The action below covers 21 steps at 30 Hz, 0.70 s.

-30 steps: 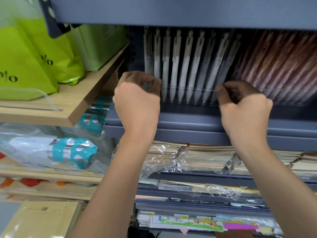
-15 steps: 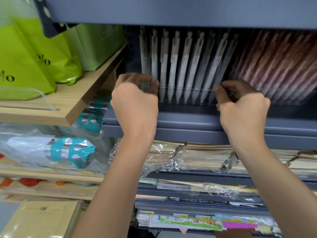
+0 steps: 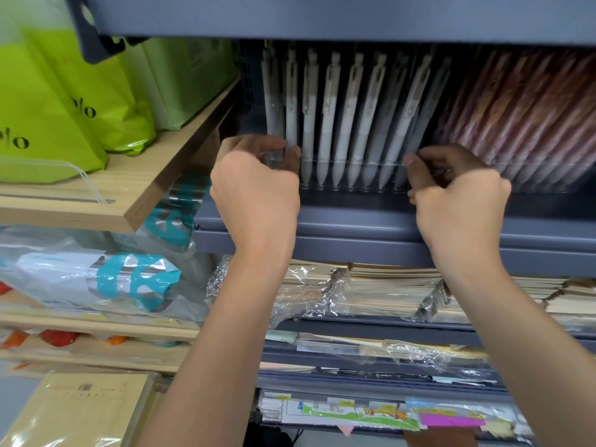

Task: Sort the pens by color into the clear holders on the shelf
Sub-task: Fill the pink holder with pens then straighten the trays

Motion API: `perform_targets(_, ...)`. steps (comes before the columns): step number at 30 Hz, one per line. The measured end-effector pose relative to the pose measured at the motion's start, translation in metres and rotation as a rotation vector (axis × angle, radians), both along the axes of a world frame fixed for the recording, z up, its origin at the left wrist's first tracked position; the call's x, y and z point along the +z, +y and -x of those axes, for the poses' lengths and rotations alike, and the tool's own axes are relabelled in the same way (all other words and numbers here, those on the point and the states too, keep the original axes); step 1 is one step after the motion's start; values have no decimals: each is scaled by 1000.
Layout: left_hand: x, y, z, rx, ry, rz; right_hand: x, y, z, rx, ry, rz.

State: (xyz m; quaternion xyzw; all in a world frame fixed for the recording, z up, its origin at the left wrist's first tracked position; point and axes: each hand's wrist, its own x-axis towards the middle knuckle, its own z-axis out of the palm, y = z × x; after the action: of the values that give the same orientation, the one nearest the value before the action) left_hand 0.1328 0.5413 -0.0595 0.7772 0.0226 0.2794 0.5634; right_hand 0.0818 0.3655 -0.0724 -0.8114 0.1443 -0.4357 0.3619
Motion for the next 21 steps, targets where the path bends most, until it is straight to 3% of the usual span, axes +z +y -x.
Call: perform_targets(21, -3, -3, 13, 25, -69, -88, 0, 2, 2, 10, 3, 9)
